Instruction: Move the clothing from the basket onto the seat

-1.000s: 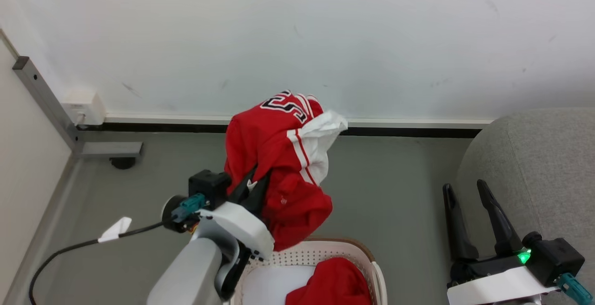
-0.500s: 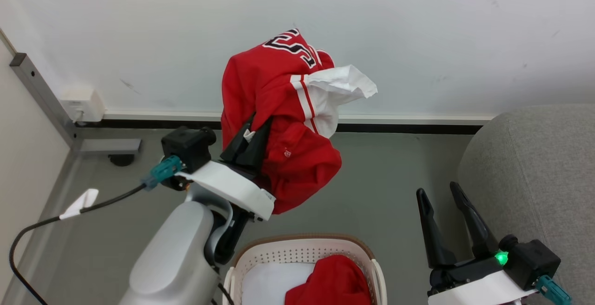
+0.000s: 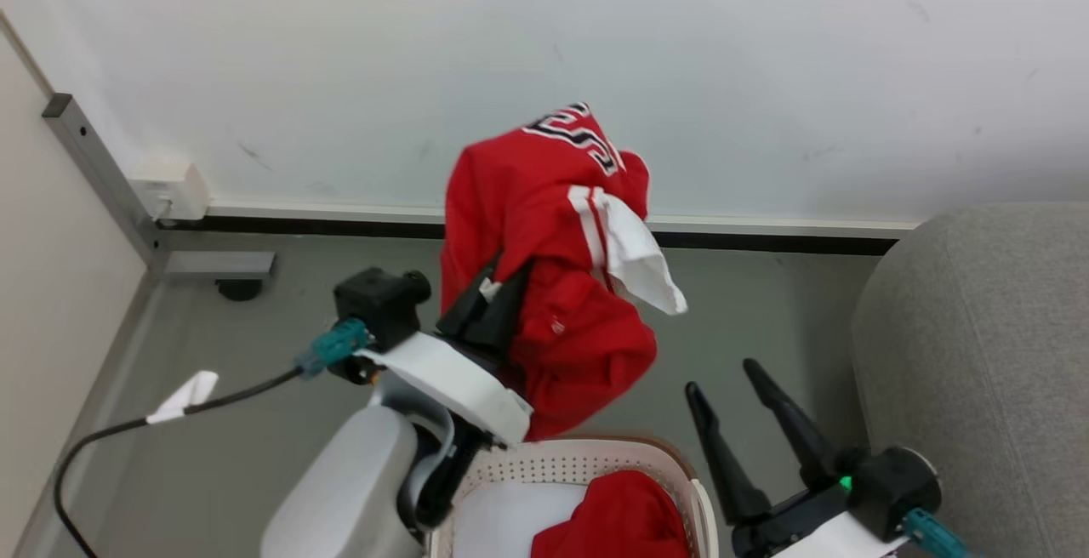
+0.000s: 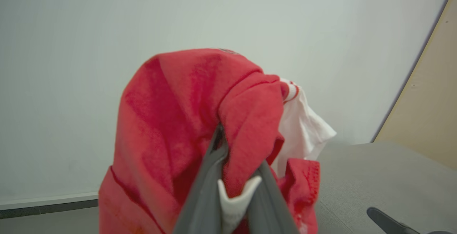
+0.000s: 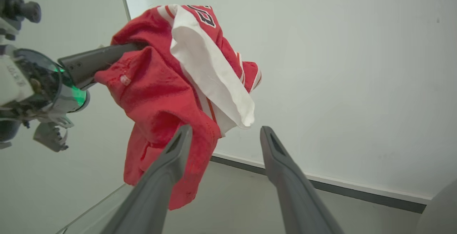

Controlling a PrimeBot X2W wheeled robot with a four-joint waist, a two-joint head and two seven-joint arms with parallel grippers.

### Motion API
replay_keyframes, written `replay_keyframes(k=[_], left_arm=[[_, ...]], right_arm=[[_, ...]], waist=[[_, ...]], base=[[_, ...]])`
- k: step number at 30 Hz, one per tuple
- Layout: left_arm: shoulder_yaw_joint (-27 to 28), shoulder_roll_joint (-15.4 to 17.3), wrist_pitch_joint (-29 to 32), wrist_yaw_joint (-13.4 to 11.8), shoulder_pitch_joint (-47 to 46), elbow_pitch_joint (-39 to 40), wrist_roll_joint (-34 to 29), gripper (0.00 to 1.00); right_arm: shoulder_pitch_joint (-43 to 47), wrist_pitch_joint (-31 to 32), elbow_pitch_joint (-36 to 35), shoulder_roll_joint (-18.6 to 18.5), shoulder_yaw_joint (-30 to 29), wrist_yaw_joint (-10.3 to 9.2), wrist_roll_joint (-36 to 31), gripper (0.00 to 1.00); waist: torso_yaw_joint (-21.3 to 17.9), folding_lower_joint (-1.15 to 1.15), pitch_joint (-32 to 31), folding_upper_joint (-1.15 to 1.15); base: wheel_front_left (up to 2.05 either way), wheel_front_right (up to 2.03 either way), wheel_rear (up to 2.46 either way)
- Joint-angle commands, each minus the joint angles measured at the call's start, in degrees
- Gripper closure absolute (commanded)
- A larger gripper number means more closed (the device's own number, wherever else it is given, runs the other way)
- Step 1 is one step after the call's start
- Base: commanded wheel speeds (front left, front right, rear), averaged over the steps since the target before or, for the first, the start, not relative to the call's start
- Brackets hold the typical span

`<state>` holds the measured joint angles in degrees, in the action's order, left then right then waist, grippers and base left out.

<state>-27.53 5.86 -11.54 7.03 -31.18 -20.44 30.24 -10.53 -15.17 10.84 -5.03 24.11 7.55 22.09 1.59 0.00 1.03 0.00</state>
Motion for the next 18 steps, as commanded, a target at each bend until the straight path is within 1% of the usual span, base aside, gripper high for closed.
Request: replay_keyframes(k=[1,5,9,10,18], left_arm=[[-0.7,-0.3,0.2,0.1,0.8,0.4,0.7,1.0],[-3.6,-1.0,0.6,0.2,1.6,0.6,1.0,1.0],[-6.6,-1.7,0.6,0.3,2.3,1.0,1.2,1.0],[-6.6,-1.7,0.6,0.3,2.3,1.0,1.2,1.0],[-12.2,-2.2,1.3,0.4,3.0,1.0,1.5,1.0]], right_arm=[[-1.2,0.0,1.0,-0.5,1.5,-0.12,0.6,0.0],[-3.3,0.0,3.7,-1.5,4.8,-0.12,0.7,0.0],[-4.5,0.0,5.9,-1.9,6.7,-0.12,1.3,0.0],[-4.5,0.0,5.9,-1.9,6.7,-0.12,1.3,0.0],[-5.9,0.0,9.2,-2.9,10.4,-0.12,3.2,0.0]], waist=[[0.5,0.0,0.0,0.0],[1.9,0.0,-0.2,0.0],[3.7,0.0,-0.4,0.0],[3.7,0.0,-0.4,0.0],[7.1,0.0,-0.6,0.0]], base=[[0.0,0.0,0.0],[0.0,0.0,0.0],[0.0,0.0,0.0],[0.0,0.0,0.0],[0.0,0.0,0.0]])
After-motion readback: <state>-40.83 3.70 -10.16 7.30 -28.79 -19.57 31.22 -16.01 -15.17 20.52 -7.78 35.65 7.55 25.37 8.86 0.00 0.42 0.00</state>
